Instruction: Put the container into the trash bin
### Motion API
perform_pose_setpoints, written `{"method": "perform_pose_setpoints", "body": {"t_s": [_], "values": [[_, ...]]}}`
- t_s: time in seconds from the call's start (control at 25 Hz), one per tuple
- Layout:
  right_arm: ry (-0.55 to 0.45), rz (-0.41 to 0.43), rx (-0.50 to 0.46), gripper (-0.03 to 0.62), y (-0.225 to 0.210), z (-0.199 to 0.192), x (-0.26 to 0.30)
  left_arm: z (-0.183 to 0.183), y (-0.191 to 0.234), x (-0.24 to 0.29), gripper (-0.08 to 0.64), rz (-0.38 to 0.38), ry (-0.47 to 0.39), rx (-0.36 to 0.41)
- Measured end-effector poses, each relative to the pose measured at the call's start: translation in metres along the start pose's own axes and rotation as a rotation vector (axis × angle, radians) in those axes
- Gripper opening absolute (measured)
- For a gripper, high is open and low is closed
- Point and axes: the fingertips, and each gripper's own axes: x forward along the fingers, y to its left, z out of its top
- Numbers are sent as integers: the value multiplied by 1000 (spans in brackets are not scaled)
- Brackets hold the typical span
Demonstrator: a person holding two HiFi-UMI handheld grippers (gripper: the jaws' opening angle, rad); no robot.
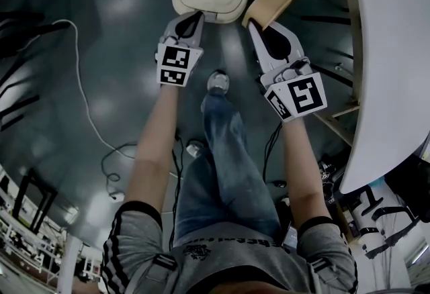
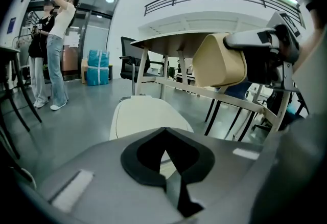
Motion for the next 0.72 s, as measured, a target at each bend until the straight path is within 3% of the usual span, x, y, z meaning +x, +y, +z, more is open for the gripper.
{"method": "perform_pose_setpoints", "body": {"t_s": [0.32,0.72], "values": [[-2,-11,-30,9,3,-16,-6,-23,5,16,12,24,72,35],[10,-14,-35,12,2,-22,-17,-45,7,30,11,39,232,77]]}}
